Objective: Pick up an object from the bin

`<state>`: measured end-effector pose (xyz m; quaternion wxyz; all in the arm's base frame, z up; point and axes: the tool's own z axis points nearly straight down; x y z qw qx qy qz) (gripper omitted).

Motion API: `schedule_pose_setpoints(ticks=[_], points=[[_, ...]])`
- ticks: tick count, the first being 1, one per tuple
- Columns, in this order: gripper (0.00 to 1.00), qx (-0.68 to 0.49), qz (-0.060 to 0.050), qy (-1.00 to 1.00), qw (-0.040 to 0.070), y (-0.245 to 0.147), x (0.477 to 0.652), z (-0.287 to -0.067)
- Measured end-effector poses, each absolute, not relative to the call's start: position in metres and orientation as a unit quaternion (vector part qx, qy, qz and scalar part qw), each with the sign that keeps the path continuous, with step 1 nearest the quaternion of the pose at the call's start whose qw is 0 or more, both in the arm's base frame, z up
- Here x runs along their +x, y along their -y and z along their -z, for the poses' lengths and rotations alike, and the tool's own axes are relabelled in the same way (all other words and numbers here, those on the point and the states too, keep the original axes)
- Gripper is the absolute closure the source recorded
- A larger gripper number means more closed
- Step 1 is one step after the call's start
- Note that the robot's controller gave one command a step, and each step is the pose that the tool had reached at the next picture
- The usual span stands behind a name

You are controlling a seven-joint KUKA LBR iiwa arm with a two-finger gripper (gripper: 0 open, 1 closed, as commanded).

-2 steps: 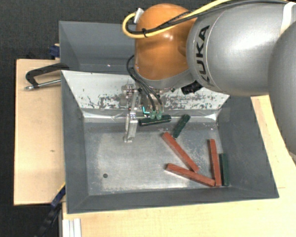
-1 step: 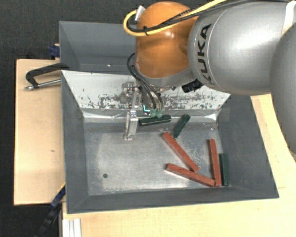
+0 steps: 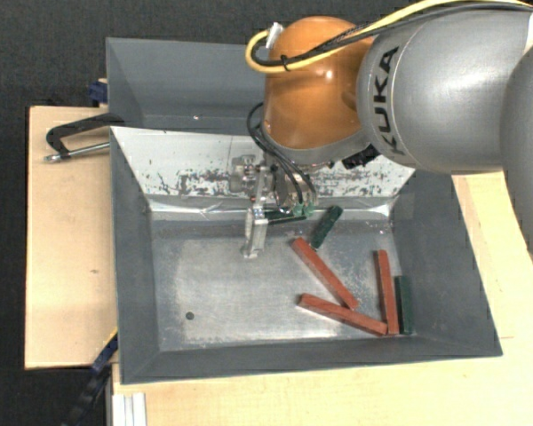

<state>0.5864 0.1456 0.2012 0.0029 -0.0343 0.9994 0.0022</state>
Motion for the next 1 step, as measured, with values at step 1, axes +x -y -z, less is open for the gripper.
schedule_pose_setpoints(ticks=[1], points=[[0.00, -0.120, 0.000, -0.993, 0.004, -0.1176, 0.5788, -0.1409]])
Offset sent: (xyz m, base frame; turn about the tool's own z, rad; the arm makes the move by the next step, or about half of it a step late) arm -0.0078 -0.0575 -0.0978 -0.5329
